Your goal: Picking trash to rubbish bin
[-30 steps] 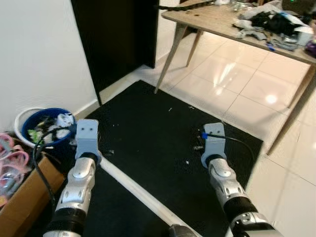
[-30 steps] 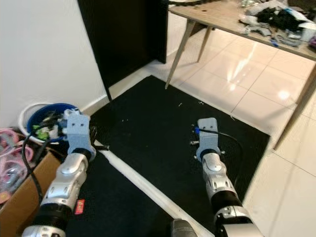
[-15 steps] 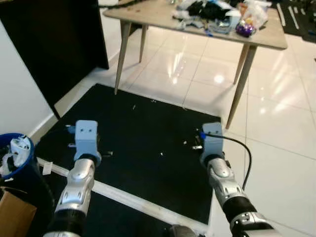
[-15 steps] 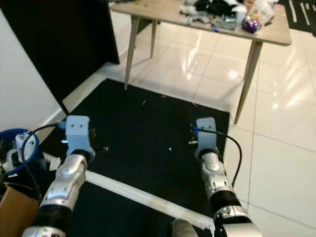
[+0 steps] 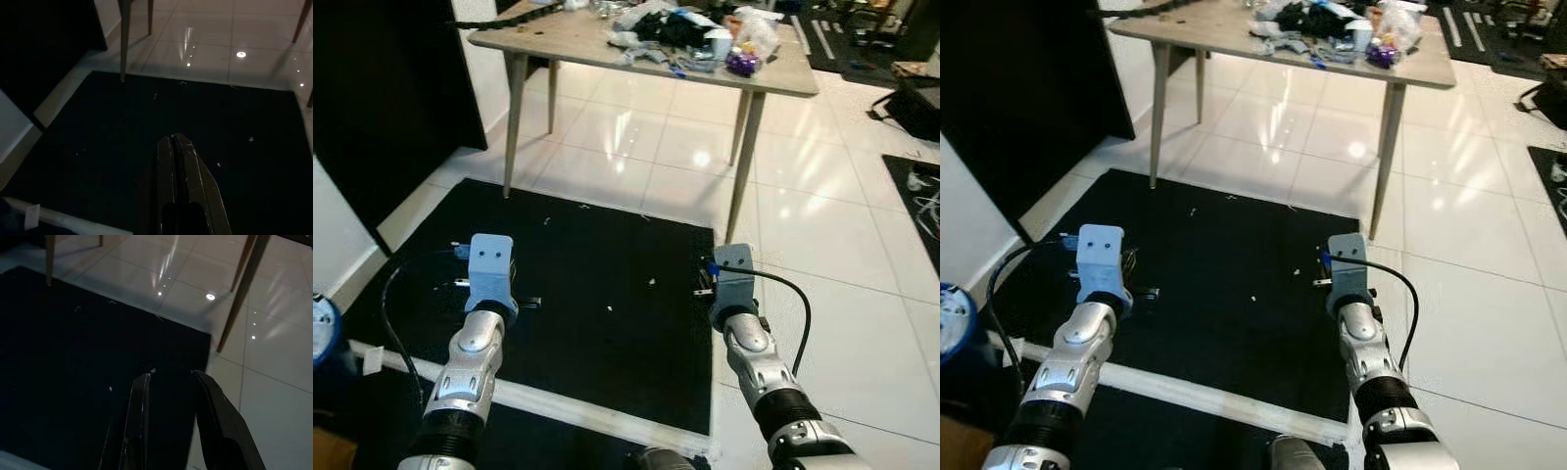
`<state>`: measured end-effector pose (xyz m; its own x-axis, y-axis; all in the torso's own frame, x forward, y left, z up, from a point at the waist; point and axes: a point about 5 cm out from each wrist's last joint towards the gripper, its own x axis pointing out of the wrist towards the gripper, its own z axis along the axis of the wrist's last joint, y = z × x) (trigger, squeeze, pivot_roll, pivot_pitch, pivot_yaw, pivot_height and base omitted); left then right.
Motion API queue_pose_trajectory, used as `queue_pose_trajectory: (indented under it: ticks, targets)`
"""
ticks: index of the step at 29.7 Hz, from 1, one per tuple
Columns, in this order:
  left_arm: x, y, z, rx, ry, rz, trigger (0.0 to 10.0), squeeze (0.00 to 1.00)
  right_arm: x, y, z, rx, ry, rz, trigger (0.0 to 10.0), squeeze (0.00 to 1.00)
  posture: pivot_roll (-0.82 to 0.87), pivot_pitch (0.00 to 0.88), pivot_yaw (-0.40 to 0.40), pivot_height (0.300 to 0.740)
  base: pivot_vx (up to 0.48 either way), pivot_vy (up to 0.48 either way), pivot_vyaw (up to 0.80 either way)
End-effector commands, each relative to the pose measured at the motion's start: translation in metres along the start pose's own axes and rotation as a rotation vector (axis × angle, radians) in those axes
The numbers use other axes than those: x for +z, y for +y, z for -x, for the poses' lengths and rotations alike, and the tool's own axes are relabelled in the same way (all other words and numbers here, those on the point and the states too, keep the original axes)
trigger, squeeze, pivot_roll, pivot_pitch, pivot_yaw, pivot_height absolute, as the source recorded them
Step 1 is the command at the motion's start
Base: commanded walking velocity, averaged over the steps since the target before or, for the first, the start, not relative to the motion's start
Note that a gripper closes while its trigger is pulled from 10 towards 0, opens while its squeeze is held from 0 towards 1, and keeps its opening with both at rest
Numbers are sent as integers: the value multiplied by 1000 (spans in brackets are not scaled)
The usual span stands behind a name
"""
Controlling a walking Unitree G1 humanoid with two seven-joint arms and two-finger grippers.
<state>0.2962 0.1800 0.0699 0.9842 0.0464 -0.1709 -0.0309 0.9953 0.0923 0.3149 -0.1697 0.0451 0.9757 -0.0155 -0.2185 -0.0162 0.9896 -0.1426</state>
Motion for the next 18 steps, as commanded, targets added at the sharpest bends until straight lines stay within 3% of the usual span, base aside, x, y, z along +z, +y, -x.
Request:
queue_pose_trajectory:
  ticks: [1,10,18]
  targets:
    - [-1,-4,0,-17,1,-7,10000,0,-1,-1,2,7,-10,7,10000,0,12,12,-5,740,0,0,0]
    - [-1,-7,0,-35,-4,5,10000,0,1,1,1,20,-24,4,10000,0,9,4,-9,740,0,0,0]
    - [0,-9,1,-50,-14,12,10000,0,1,1,1,22,-20,12,10000,0,8,0,-10,740,283,0,0]
